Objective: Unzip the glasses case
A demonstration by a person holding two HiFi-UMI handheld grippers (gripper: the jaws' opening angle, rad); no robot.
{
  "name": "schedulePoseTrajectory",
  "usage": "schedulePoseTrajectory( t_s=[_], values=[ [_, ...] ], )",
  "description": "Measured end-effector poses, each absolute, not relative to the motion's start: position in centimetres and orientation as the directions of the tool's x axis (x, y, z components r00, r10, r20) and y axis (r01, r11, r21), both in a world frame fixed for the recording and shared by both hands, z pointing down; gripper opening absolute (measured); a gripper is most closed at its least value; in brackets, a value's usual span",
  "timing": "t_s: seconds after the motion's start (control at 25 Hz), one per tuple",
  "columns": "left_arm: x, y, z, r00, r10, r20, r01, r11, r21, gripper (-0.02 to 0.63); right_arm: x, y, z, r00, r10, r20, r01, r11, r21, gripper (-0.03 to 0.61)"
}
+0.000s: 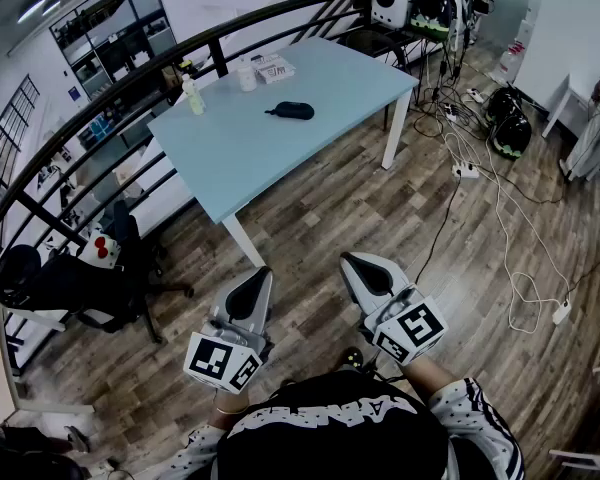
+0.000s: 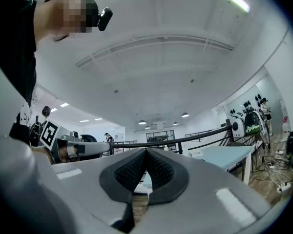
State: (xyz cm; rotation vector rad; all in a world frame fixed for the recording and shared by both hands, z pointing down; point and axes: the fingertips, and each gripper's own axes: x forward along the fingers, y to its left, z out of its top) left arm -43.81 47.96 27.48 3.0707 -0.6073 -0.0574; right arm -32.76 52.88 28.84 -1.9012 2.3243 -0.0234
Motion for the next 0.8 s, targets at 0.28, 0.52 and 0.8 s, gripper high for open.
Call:
schedulePoseTrajectory(
  t_s=[0.28,0.52,0.8],
  values=[
    [-41.3,48.5,27.8,0.920,-0.391,-0.027,-0.391,-0.920,0.015,0.000,-30.1,53.4,29.4,-0.197,-0.975,-0.098,-0.972,0.208,-0.114,-0.002],
    [-39.3,48.1,28.7,0.913,-0.409,-0.006,-0.409,-0.913,0.014,0.000,-27.8,53.1,30.5,-0.211,-0.972,-0.107,-0.960,0.227,-0.165,-0.002],
    [-36.2,47.1,29.4,0.900,-0.436,0.006,-0.436,-0.900,0.025,0.000,-24.7,52.3,31.1,-0.254,-0.958,-0.134,-0.942,0.276,-0.190,0.000]
  ],
)
